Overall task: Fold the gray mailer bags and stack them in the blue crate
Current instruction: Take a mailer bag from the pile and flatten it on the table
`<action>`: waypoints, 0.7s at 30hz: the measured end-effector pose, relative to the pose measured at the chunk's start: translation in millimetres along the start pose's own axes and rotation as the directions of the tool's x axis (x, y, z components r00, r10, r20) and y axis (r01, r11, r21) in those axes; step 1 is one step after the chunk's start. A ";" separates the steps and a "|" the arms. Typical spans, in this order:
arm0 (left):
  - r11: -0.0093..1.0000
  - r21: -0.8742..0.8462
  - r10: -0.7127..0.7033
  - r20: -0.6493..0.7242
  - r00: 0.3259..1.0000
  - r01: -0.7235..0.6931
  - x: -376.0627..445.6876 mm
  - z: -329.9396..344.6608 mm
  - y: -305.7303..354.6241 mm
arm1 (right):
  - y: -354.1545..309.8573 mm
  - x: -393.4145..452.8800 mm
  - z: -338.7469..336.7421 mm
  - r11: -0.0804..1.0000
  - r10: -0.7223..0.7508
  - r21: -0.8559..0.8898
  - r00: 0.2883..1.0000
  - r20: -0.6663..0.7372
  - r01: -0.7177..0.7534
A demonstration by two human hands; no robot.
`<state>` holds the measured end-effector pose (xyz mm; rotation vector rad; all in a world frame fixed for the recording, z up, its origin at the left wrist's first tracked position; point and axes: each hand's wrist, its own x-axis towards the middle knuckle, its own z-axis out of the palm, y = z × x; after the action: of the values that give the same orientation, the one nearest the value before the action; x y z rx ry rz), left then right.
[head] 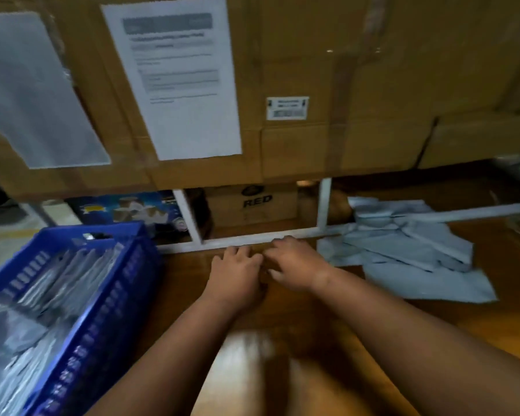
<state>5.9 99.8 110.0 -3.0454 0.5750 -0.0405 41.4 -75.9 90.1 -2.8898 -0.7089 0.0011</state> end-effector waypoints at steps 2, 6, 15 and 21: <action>0.997 0.012 0.080 0.053 0.995 -0.080 18.1 10.4 38.7 | 36.8 -35.0 10.6 0.993 0.119 -0.011 0.992 0.030 -0.118; 0.982 0.001 0.190 0.122 0.974 -0.191 48.9 34.4 110.0 | 102.5 -103.1 30.9 0.958 0.286 0.019 0.957 0.047 -0.287; 0.945 -0.009 0.318 0.244 0.916 -0.326 110.2 82.5 228.6 | 233.7 -193.6 62.5 0.865 0.500 -0.050 0.866 0.023 -0.499; 0.917 -0.031 0.391 0.273 0.879 -0.398 138.9 125.9 276.9 | 273.9 -216.6 90.9 0.857 0.504 -0.162 0.860 0.076 -0.489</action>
<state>38.7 -203.9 -26.0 -2.7703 1.1388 0.3775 -28.6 -400.1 -52.0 -3.1363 0.0521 0.1928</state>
